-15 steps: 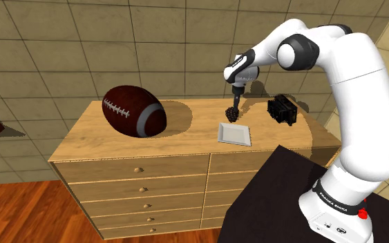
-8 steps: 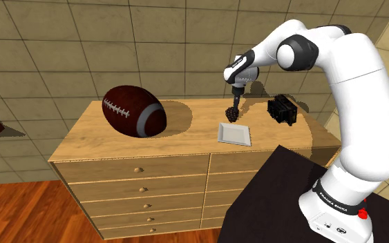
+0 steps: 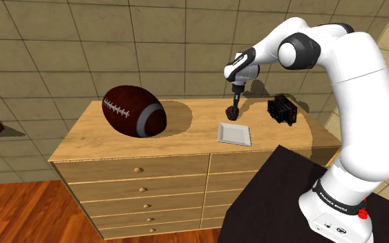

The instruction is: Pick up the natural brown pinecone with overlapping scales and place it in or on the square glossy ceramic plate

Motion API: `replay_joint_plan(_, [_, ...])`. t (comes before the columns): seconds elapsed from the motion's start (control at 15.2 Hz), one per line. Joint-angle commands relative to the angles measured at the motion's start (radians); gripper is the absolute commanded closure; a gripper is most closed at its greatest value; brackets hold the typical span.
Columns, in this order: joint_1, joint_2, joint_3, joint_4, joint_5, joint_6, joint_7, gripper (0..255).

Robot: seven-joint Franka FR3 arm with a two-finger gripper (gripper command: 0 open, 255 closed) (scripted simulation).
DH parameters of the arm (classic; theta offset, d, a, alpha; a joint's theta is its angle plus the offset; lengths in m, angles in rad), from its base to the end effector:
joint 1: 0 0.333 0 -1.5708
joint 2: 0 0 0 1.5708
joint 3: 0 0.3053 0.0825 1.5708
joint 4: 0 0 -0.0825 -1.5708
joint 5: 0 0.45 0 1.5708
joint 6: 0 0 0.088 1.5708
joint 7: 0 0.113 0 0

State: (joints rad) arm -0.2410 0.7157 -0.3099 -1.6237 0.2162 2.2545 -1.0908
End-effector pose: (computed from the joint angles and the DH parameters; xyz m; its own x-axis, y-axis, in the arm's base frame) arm 0.6317 -0.3602 0.1559 0.8918 0.4489 -0.0561 0.4486 -0.8935 -0.0193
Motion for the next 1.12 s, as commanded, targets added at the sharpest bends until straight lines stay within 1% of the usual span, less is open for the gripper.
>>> replay_joint_plan(0.0, [0.000, 0.009, 0.002, -0.010, 0.000, -0.002, 0.000, 255])
replay_joint_plan(0.07, [0.001, 0.003, 0.001, -0.018, -0.001, 0.001, -0.001, 255])
replay_joint_plan(0.13, [-0.002, 0.019, 0.004, 0.000, 0.002, -0.001, 0.000, 255])
replay_joint_plan(0.66, [0.009, -0.051, -0.013, -0.001, -0.019, -0.069, 0.009, 255])
replay_joint_plan(0.73, [0.008, -0.044, -0.011, -0.003, -0.016, -0.058, 0.007, 255])
replay_joint_plan(0.79, [0.008, -0.044, -0.011, -0.003, -0.016, -0.058, 0.007, 0])
replay_joint_plan(0.86, [0.058, -0.041, -0.016, -0.021, -0.117, -0.022, -0.074, 0])
replay_joint_plan(0.92, [0.112, -0.045, -0.026, -0.060, -0.219, 0.033, -0.153, 0])
replay_joint_plan(1.06, [0.226, -0.068, -0.064, -0.191, -0.442, 0.189, -0.283, 0])
